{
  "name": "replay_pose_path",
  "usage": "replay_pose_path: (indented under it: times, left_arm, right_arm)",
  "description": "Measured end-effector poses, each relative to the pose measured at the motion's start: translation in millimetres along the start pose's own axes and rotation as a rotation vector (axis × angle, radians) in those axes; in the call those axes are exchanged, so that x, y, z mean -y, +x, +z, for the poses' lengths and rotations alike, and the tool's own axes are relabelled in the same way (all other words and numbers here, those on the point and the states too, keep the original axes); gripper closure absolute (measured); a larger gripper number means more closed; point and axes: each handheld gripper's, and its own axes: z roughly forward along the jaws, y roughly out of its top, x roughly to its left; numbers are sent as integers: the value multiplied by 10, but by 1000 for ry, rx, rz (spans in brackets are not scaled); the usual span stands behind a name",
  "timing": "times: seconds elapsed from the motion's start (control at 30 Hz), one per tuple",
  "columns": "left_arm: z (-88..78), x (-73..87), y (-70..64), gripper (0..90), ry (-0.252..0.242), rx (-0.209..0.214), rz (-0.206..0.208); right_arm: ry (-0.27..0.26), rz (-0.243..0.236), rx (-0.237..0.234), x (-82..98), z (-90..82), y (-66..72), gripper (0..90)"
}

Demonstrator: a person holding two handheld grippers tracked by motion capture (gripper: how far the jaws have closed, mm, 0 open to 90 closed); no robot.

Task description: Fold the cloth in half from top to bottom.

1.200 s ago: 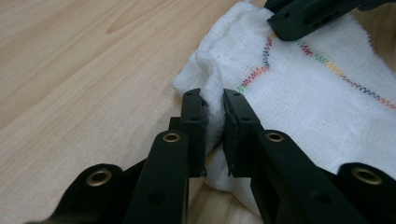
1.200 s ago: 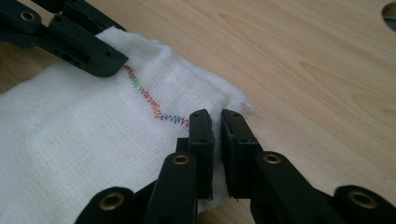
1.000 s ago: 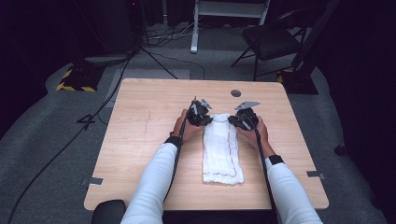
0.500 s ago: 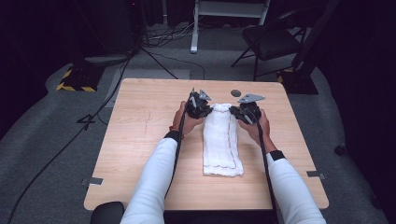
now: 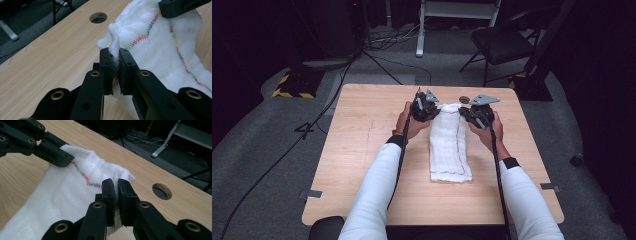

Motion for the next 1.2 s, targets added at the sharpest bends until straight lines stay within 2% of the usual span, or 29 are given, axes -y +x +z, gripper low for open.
replay_pose_path:
  times: [0.03, 0.17, 0.33, 0.43, 0.57, 0.6, 0.67, 0.83, 0.97, 1.03, 1.2]
  left_arm:
    - [-6, -13, 3, 826, -6, 1, -3]
    - [-27, -55, -26, 824, -4, 7, 12]
    - [-76, -21, -88, 823, -5, 31, 41]
    - [-91, 37, -129, 822, 5, 54, 62]
    - [-136, 119, -175, 820, -8, 82, 60]
    - [-156, 142, -194, 815, -12, 87, 64]
    - [-191, 172, -225, 814, -10, 100, 81]
    - [-294, 281, -337, 810, -9, 140, 117]
    - [-339, 328, -412, 801, -5, 160, 146]
    - [-387, 412, -473, 800, -15, 186, 144]
    - [-450, 519, -513, 797, -20, 209, 140]
  right_arm:
    - [-16, -4, 8, -19, -30, -11, 845]
    - [-19, -2, 9, -34, -82, -29, 845]
    - [-23, -14, -3, -18, -154, -4, 845]
    - [-14, -35, -30, 64, -214, 51, 845]
    - [-18, -41, -56, 142, -266, 99, 845]
    - [-22, -37, -78, 194, -313, 130, 845]
    - [-24, -40, -83, 207, -328, 139, 845]
    - [-28, -61, -141, 325, -449, 222, 845]
    - [-33, -59, -165, 387, -524, 245, 845]
    - [-27, -61, -190, 447, -592, 264, 845]
    - [-22, -77, -226, 501, -674, 334, 844]
